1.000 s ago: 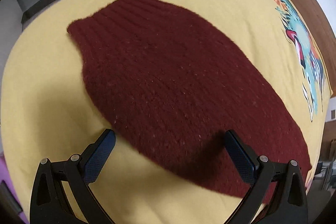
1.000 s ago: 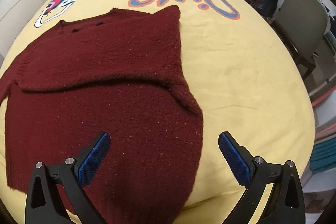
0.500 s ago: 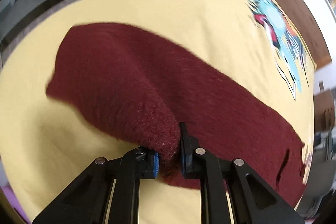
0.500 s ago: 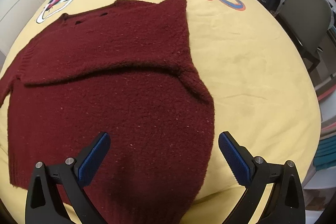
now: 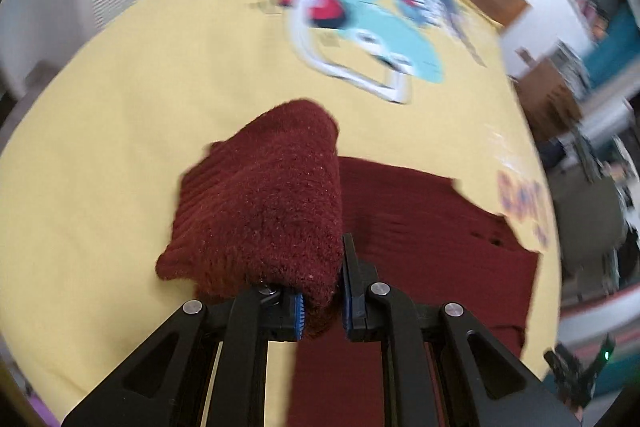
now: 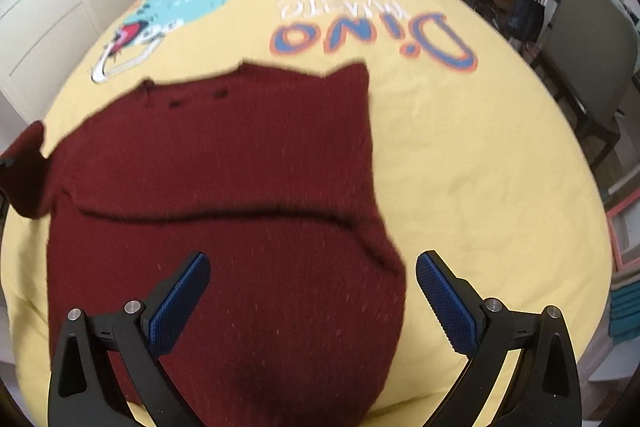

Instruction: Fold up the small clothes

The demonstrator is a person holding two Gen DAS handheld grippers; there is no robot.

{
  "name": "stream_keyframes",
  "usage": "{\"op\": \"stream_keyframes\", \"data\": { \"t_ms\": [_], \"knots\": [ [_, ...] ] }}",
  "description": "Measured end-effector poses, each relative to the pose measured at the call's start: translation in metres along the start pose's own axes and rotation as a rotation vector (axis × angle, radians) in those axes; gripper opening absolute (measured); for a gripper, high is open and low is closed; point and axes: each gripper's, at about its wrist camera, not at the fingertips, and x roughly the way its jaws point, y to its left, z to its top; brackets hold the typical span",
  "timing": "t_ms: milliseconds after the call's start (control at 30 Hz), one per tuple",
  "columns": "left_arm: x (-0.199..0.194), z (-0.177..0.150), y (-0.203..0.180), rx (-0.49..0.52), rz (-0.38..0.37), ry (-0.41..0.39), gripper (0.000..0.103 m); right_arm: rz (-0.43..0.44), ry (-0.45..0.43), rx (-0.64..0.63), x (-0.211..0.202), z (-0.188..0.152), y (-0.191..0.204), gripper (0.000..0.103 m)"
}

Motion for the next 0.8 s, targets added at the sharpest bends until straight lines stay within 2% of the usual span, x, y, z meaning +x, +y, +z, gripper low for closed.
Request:
{"op": "stream_keyframes", "data": {
  "t_ms": [200, 233, 333, 433, 567, 700, 800],
  "knots": [
    [0.027, -0.001, -0.112, 0.139, -0.117, 0.029, 0.011, -0.014, -0.06, -0.023, -0.023, 0.037, -0.005, 0.103],
    [0.04, 0.007, -0.127, 0.152, -0.128, 0.033, 0.011, -0.019, -0.068, -0.022, -0.026, 0.044, -0.007, 0.103],
    [0.069, -0.007, -0.178, 0.226, -0.159, 0.07, 0.011, -0.019, -0.076, -0.022, -0.027, 0.054, -0.009, 0.103],
    [0.112, -0.023, -0.204, 0.271, -0.136, 0.121, 0.011, -0.011, -0.061, -0.018, -0.02, 0.055, -0.01, 0.103],
    [0.148, -0.065, -0.214, 0.3, -0.081, 0.19, 0.011, 0.021, -0.016, 0.012, -0.004, 0.041, -0.011, 0.103],
    [0.166, -0.087, -0.215, 0.361, 0.002, 0.208, 0.011, 0.029, 0.032, 0.03, 0.012, 0.023, -0.013, 0.103],
    [0.175, -0.1, -0.214, 0.37, 0.022, 0.218, 0.011, 0.033, 0.06, 0.038, 0.021, 0.011, -0.013, 0.103]
  ]
}}
